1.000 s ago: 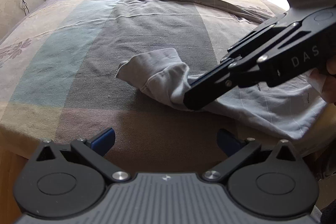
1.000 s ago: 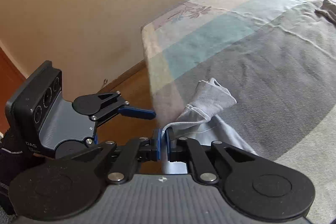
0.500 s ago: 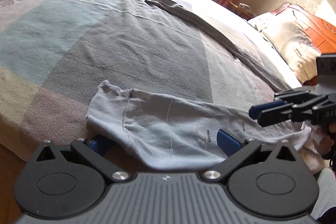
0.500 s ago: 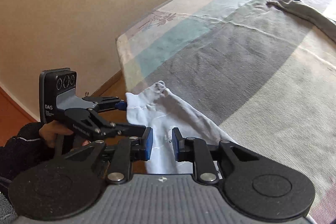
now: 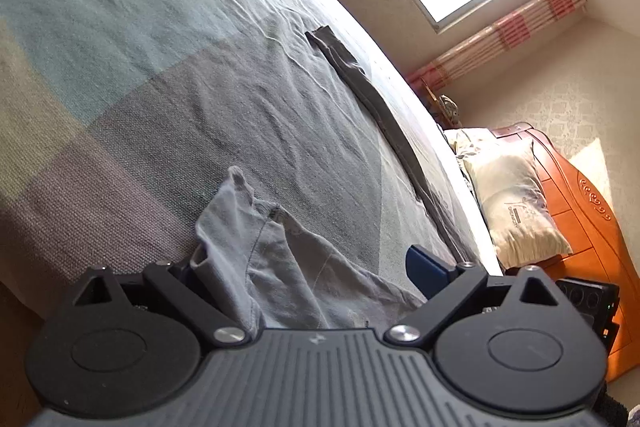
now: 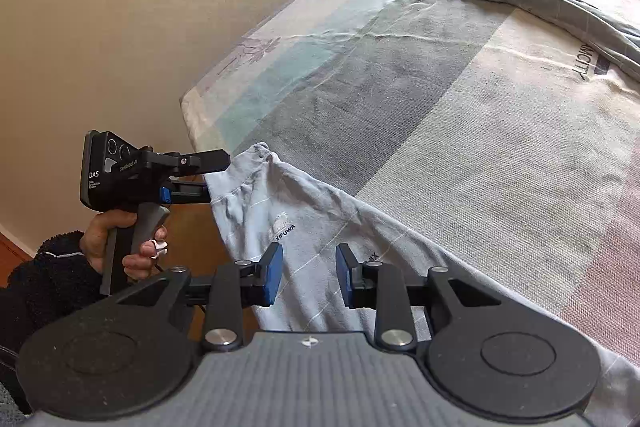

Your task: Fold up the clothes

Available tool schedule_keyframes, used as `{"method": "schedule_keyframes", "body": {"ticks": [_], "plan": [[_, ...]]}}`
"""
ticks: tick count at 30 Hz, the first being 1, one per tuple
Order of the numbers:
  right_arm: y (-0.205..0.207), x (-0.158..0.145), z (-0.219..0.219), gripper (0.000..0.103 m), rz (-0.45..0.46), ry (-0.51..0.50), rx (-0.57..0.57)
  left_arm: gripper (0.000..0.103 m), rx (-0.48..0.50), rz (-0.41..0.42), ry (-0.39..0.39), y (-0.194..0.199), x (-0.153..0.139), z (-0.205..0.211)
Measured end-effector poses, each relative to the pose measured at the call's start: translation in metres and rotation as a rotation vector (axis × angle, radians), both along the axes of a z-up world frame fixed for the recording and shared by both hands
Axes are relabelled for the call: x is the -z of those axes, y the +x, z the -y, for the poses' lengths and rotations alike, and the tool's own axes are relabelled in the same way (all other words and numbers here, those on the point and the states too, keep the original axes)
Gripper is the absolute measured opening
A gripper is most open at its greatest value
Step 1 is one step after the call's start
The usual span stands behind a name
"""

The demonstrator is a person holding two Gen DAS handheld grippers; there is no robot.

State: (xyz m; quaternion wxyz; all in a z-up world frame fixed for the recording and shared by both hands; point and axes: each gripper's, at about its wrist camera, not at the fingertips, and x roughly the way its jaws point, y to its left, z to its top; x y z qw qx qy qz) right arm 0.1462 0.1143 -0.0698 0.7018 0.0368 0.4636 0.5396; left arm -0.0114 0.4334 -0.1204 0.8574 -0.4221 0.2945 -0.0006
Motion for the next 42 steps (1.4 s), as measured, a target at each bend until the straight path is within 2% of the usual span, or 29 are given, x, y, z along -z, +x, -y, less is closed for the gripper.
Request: {"method": "schedule_keyframes", "body": {"ticks": [1,2,4,6,9,12,15,20,22,25,29,34,37,40,41,42], "plan": [[-0.001,0.0,0.003,0.035,0.002,-0.001,0.008,0.062,-0.027,-0.018,0.021,-0.004,0.001,-0.001],[-0.002,-0.001,0.007,0.036,0.004,-0.002,0.016,0.037,-0.052,-0.042,0.048,-0.009,0.002,-0.002],[-0.002,-0.001,0.015,0.037,0.005,-0.005,0.036,0.011,-0.103,-0.091,0.053,-0.014,0.009,-0.008],[-0.001,0.0,0.023,0.038,0.005,-0.01,0.056,0.011,-0.122,-0.102,0.037,-0.015,0.009,-0.009],[-0.001,-0.003,0.037,0.038,0.013,-0.016,0.094,0.011,-0.087,-0.164,0.203,-0.001,-0.011,0.007],[-0.002,-0.011,0.054,0.038,0.042,-0.011,0.131,0.009,-0.054,-0.176,0.335,0.012,-0.031,0.019],[-0.004,-0.019,0.071,0.038,0.075,-0.01,0.169,0.009,-0.048,-0.111,0.418,0.022,-0.058,0.022],[0.0,-0.026,0.095,0.038,0.115,-0.021,0.247,0.009,-0.031,0.032,0.496,0.043,-0.104,0.026],[0.002,-0.027,0.105,0.038,0.128,-0.025,0.283,0.01,-0.023,0.069,0.538,0.051,-0.113,0.03],[0.005,-0.029,0.118,0.038,0.147,-0.031,0.336,0.01,-0.036,0.033,0.516,0.064,-0.097,0.022],[0.015,-0.024,0.124,0.038,0.198,-0.099,0.355,0.009,-0.084,-0.084,0.423,0.072,-0.053,0.003],[0.041,-0.008,0.111,0.038,0.261,-0.229,0.249,0.009,-0.102,-0.103,0.383,0.058,-0.035,0.001],[0.048,0.004,0.097,0.038,0.278,-0.278,0.149,0.009,-0.097,-0.11,0.389,0.052,-0.035,0.001],[0.047,0.005,0.089,0.039,0.318,-0.309,0.118,0.009,-0.088,-0.111,0.402,0.047,-0.037,0.002],[0.046,0.005,0.086,0.029,0.331,-0.319,0.108,0.009,-0.086,-0.112,0.409,0.046,-0.037,0.003],[0.046,0.005,0.083,0.005,0.344,-0.329,0.097,0.009,-0.082,-0.113,0.417,0.045,-0.038,0.004]]}}
